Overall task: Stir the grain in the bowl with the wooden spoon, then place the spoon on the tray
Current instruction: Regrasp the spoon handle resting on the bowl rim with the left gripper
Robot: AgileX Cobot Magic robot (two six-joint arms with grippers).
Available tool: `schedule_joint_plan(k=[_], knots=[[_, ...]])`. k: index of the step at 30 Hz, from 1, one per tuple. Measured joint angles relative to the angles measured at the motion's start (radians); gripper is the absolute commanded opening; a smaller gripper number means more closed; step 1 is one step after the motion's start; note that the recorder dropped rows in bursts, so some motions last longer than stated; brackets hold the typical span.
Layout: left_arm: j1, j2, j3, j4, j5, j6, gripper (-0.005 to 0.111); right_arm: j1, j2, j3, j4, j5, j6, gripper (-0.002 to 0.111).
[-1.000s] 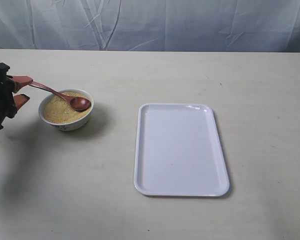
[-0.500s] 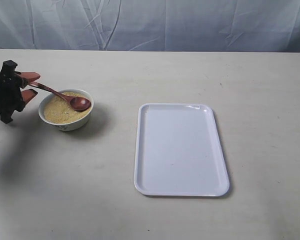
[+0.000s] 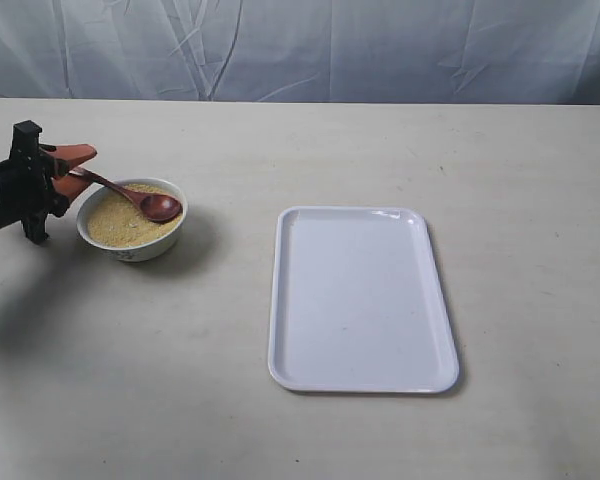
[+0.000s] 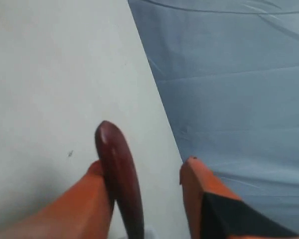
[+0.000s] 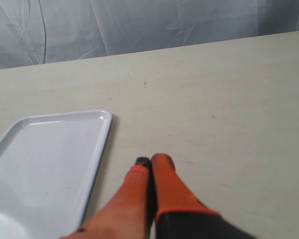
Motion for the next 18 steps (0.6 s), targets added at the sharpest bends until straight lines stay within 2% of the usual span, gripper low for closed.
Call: schedule_joint_plan(k=[13,18], knots=[[0.0,0.006,-0.001,0.024,-0.048,-0.048,0.002,0.0,0.0,0.0,0.0,0.0,0.0,0.002],[0.0,0.006,-0.002,0.004,-0.057,-0.077,0.0,0.0,0.0,0.0,0.0,0.0,0.0,0.002]])
